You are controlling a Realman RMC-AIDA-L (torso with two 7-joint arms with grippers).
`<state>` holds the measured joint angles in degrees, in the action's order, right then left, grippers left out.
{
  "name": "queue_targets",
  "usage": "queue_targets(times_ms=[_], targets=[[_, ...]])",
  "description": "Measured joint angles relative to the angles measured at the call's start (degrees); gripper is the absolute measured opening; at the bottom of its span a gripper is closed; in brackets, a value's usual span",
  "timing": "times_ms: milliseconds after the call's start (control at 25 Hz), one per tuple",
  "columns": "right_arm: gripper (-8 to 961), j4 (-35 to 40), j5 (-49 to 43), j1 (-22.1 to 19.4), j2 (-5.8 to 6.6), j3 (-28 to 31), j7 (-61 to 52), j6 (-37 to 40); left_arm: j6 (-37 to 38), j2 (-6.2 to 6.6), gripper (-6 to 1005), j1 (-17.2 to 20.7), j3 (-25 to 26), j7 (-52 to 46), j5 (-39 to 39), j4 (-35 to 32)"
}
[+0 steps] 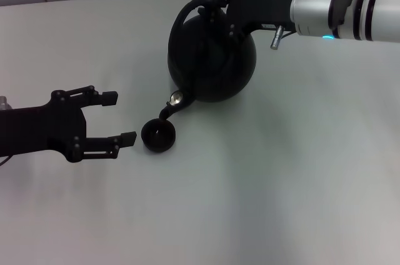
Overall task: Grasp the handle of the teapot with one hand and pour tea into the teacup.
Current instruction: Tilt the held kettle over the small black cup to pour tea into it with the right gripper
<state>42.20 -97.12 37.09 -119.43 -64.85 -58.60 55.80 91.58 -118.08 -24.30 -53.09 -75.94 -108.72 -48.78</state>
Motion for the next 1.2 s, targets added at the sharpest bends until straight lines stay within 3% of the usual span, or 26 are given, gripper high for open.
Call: queue_targets(times_ms=[1200], targets=[[98,2.3,0.4,0.1,-0.05,-1.4,3.1,0.0,-2.0,0.12,864,-0.5,0.0,-0.6,0.0,0.2]])
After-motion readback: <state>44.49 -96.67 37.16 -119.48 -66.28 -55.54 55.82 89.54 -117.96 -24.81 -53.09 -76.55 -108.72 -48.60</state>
